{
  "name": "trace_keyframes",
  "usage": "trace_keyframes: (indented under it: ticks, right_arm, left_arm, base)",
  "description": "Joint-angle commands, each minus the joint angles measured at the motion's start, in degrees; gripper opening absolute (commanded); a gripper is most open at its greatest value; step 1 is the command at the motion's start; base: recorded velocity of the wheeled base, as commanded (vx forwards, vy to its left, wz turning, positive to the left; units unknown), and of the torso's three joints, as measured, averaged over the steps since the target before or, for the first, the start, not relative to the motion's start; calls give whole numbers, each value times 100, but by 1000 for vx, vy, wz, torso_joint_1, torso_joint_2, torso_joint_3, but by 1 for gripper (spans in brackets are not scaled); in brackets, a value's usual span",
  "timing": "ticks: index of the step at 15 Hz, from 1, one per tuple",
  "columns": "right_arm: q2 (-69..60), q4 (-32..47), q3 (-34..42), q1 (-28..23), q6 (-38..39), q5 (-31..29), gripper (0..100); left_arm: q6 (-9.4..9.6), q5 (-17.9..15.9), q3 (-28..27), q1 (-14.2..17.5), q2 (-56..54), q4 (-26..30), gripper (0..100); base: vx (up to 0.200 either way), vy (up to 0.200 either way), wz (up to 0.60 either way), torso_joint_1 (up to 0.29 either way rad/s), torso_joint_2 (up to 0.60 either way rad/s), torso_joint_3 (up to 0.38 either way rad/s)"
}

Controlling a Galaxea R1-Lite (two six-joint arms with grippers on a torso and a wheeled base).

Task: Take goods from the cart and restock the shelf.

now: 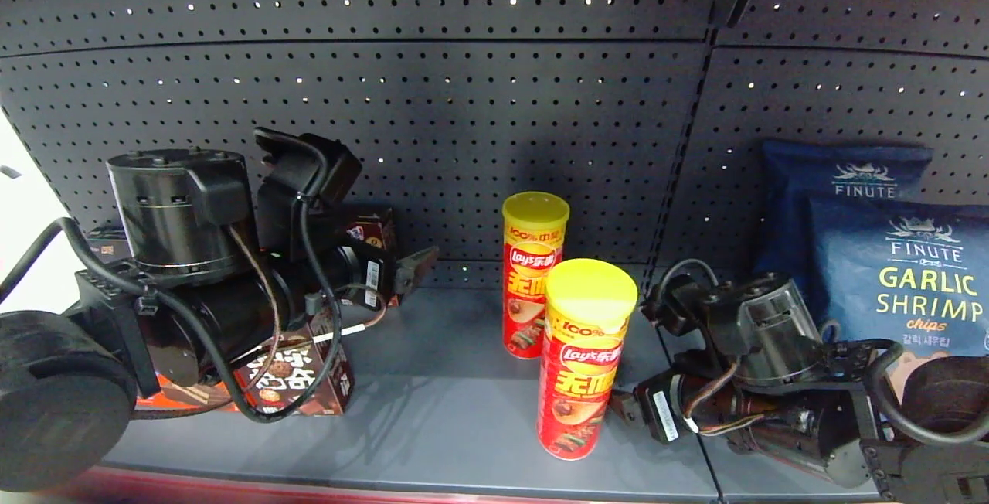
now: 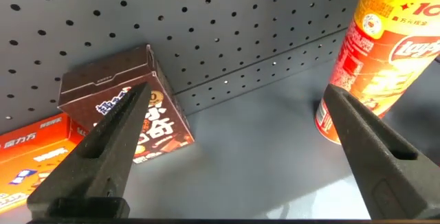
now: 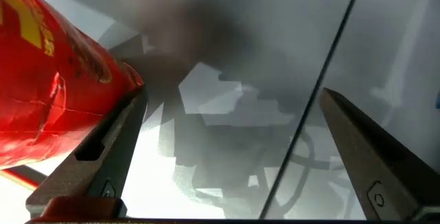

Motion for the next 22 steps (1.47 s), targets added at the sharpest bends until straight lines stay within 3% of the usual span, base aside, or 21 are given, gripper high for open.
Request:
trace_keyframes:
  ticks: [1, 22]
  right_arm:
    - [16, -10, -7, 16, -1, 4, 100]
    - [376, -133, -227, 438, -1, 13, 100]
  left_arm:
    - [6, 2, -1, -2, 20, -3, 100]
    - [6, -34, 166, 7, 2, -29, 100]
  base:
    - [0, 0, 0, 0, 0, 0]
    - [0, 0, 0, 0, 0, 0]
